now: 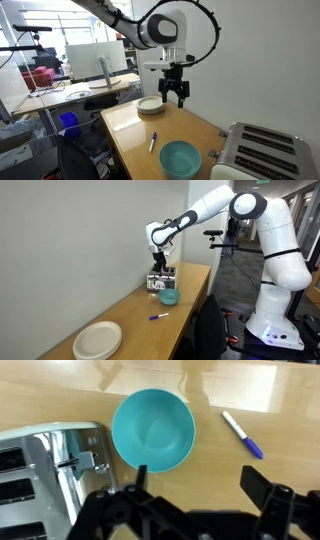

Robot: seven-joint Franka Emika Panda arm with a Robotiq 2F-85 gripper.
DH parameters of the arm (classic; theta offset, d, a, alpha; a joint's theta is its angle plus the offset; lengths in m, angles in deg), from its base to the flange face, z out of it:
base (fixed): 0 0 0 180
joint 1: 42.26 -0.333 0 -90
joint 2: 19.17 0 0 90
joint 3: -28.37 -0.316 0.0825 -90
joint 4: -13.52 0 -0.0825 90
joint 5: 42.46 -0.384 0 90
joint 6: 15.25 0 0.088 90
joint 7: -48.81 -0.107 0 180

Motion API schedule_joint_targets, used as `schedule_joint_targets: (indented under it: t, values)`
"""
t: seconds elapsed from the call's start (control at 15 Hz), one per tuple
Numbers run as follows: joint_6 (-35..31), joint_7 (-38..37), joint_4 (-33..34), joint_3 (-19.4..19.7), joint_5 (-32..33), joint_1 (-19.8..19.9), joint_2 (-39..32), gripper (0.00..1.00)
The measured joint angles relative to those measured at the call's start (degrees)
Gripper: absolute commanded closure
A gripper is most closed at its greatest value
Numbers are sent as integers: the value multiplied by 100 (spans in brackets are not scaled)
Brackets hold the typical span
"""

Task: Move the bowl backwards

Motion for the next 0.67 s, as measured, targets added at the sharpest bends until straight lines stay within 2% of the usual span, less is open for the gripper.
schedule_joint_targets:
  t: [0.4,0.67]
  values:
    - [-1691,-930,-1422,-7,-63,-115,114,0]
    - [-2720,-1025,-2238,27,-301,-68,-35,0]
